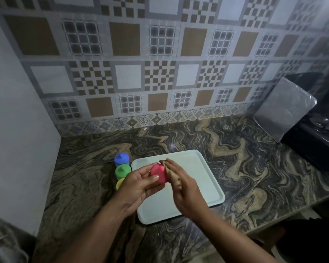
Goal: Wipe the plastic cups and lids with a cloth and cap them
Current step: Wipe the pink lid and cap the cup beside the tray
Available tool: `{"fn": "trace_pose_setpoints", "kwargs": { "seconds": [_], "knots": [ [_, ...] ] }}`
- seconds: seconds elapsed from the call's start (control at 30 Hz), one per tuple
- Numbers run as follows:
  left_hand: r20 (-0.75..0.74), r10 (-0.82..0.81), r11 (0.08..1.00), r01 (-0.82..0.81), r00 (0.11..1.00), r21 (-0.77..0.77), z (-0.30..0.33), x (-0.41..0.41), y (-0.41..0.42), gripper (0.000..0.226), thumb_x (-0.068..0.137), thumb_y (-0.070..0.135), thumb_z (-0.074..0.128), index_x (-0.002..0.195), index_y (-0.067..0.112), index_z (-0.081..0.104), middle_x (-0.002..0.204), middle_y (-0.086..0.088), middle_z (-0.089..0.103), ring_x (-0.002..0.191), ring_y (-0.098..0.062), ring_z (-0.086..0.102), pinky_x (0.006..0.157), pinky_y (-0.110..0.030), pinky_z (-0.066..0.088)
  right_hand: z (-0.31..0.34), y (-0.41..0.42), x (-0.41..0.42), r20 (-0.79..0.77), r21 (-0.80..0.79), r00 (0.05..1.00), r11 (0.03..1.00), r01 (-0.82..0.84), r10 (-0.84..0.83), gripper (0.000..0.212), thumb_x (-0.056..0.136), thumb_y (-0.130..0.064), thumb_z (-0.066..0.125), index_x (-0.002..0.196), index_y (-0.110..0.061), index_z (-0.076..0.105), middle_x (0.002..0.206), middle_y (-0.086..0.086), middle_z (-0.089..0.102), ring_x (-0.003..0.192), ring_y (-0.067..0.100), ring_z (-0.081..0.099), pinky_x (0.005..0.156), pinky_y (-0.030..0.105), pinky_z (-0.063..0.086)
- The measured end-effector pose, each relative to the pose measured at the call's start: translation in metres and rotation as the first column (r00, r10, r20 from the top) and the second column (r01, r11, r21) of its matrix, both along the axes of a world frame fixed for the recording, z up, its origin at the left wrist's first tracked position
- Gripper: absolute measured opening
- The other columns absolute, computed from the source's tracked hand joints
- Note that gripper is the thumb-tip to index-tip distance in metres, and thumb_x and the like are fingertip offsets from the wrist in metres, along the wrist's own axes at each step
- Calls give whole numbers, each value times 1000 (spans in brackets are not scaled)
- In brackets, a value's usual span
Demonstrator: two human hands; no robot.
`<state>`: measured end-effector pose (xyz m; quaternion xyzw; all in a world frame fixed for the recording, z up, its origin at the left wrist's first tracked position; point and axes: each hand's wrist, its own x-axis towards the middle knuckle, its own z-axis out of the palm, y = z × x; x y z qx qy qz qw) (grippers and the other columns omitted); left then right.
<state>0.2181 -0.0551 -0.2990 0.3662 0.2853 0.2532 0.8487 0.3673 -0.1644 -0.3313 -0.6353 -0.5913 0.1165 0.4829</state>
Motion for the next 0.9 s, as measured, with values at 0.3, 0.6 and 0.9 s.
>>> {"fn": "trace_pose_setpoints", "kwargs": {
  "seconds": [0.3, 0.6, 0.9],
  "knots": [
    [-197, 182, 874, -67, 963, 482, -1, 7, 6, 24, 91, -11, 62, 103, 10, 64, 97, -10, 79, 95, -28, 75, 76, -32, 62, 18, -12, -15, -122, 69, 983, 987, 148, -139, 38, 109, -7, 53, 144, -13, 64, 146, -1, 66, 142, 11, 55, 117, 27, 44],
    [-235, 236, 764, -31, 943, 644, -8, 4, -11, 26, 92, 1, 68, 105, 23, 68, 97, 0, 79, 92, -16, 76, 83, -41, 62, 35, -13, -19, -131, 57, 969, 975, 216, -208, 37, 109, -5, 51, 140, -18, 69, 137, -9, 71, 136, 7, 60, 113, 23, 46],
    [-245, 286, 746, -55, 926, 664, -11, -7, -11, 26, 93, -1, 66, 106, 21, 70, 96, 2, 79, 93, -17, 76, 77, -32, 62, 33, -12, -23, -44, -2, 977, 978, 207, -207, 36, 107, -14, 51, 136, -18, 71, 139, 0, 71, 136, 10, 61, 116, 30, 48]
  ]
}}
